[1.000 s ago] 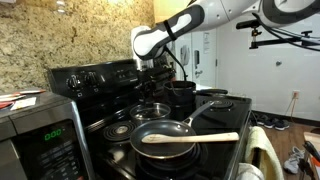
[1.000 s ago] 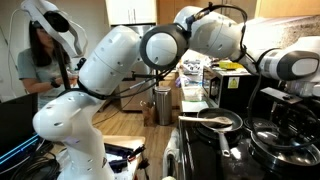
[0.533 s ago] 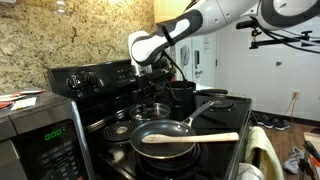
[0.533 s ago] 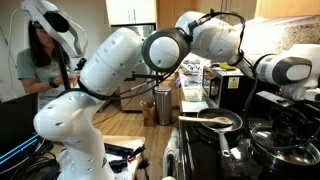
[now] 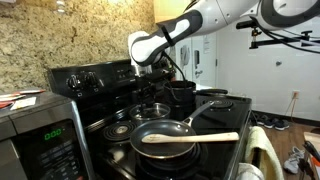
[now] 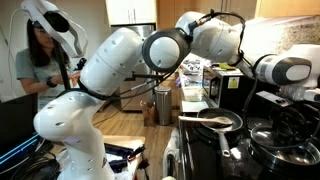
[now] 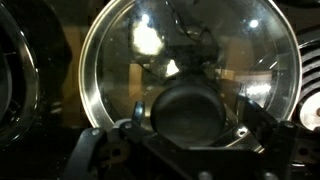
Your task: Pick the lid up from the stove and put it on the pot
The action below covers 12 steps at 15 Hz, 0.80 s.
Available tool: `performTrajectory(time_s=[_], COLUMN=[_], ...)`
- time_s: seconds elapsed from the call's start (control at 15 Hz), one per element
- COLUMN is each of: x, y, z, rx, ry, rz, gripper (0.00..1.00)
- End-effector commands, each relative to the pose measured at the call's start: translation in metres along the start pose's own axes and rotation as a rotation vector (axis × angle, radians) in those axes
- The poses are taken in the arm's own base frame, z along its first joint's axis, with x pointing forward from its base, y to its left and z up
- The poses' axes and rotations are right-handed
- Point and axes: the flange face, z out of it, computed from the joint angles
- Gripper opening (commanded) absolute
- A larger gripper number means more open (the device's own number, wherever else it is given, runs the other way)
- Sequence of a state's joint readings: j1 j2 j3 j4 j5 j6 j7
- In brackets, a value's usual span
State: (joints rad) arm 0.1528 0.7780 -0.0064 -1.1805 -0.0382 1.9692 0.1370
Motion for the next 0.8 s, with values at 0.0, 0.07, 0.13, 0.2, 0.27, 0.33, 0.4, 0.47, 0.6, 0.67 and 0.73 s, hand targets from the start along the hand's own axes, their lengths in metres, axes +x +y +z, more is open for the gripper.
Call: performTrajectory(time_s=[0.0,0.07,0.13,0.2,0.27,0.33,0.4,0.47,0.6,0.67,0.73], x=[-0.0013,-0.0018,-0.0019,-0.0019,-0.0017,-0.0017,-0.0014,-0.0012,-0.0009,-0.0010,-0.0010], y=[-0.0036,-0.0042,-0.0045,-0.0063,-0.0060,-0.0049,-0.0037,-0.0025,0.0004,-0.0004,-0.0017], z=[0.0001,0.0002,0.0002,-0.0005,-0.0017,-0.0024,-0.0032,-0.0043,-0.0051,-0.0041,-0.0047], rx=[-0.014,-0.007,-0.008,0.000,0.000,0.000,-0.001,-0.001,-0.008,-0.006,-0.004], ry=[-0.006,-0.012,-0.012,-0.013,-0.011,-0.010,-0.007,-0.005,-0.003,-0.004,-0.003], rz=[0.051,0.061,0.075,0.085,0.096,0.105,0.113,0.120,0.129,0.133,0.137], gripper=[1.00,0.75,0.74,0.67,0.62,0.56,0.52,0.46,0.33,0.26,0.25])
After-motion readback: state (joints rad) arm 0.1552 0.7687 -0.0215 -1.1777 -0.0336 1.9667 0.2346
